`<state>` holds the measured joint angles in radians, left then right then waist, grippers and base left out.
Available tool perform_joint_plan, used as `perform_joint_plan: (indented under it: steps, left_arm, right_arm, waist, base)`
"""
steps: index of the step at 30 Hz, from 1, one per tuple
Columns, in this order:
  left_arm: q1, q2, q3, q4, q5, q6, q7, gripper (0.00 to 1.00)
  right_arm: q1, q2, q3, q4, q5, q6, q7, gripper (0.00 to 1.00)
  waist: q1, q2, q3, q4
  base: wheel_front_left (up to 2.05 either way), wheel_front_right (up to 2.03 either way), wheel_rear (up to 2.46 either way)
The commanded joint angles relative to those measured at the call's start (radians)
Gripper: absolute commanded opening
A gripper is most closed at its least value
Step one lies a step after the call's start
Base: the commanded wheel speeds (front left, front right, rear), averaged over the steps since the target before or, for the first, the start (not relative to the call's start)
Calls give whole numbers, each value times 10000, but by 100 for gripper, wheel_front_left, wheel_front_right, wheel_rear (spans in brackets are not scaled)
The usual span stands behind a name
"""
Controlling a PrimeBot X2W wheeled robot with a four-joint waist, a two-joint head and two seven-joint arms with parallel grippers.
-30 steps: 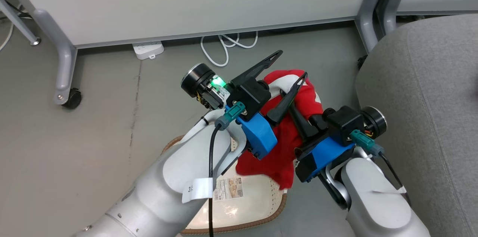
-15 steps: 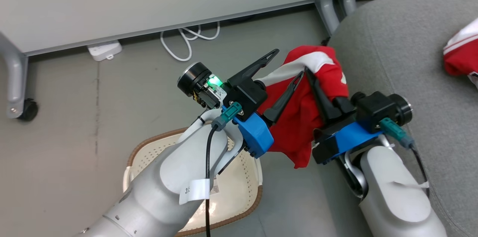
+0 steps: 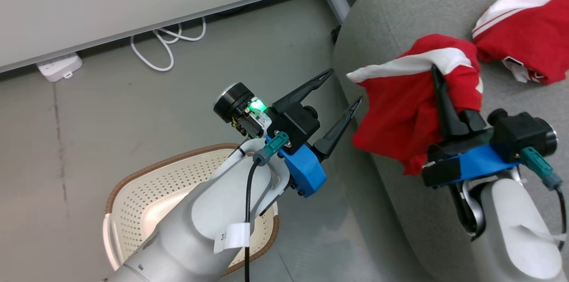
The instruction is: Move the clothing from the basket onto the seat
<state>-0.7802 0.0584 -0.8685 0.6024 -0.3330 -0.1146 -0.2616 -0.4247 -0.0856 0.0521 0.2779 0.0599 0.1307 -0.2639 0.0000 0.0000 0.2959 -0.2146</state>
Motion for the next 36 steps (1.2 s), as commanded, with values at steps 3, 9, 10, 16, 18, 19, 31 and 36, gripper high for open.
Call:
perform_joint_plan:
  steps: [3,9,10,16,18,19,31,36]
  left_arm:
    - [163,15,-67,-106,62,-83,-48,100]
    - [177,-23,-291,-165,73,-104,-50,100]
    - [189,-30,-331,-163,64,-113,-50,100]
    - [216,-47,-553,-107,10,-153,-50,100]
    - [211,-52,-604,-97,-10,-162,-48,100]
    - [204,-55,-616,-95,-24,-163,-48,100]
    - [43,-68,-566,-123,-20,-173,-49,100]
    - [-56,-53,-451,-177,114,-159,-50,100]
  right_arm:
    - [426,-125,-442,-319,-47,1,-7,0]
    - [998,-64,-982,-689,-48,1,-7,0]
    - [1073,-42,-1052,-734,-49,1,-7,0]
    - [1384,55,-1269,-840,-35,1,-7,0]
    - [1410,81,-1294,-840,-22,1,-7,0]
    - [1437,101,-1302,-854,-40,1,-7,0]
    - [1084,4,-1356,-914,-137,1,-7,0]
    - [391,-390,-1100,-1173,-216,1,-7,0]
  waist:
    - [0,0,80,-332]
    - [0,0,198,-670]
    - [0,0,215,-709]
    - [0,0,276,-882]
    - [0,0,284,-908]
    - [0,0,285,-915]
    - [0,0,387,-815]
    - [0,0,684,-808]
  base:
    - [0,0,0]
    - [0,0,0]
    - [0,0,0]
    - [0,0,0]
    - [0,0,0]
    - [0,0,0]
    - [0,0,0]
    - [0,0,0]
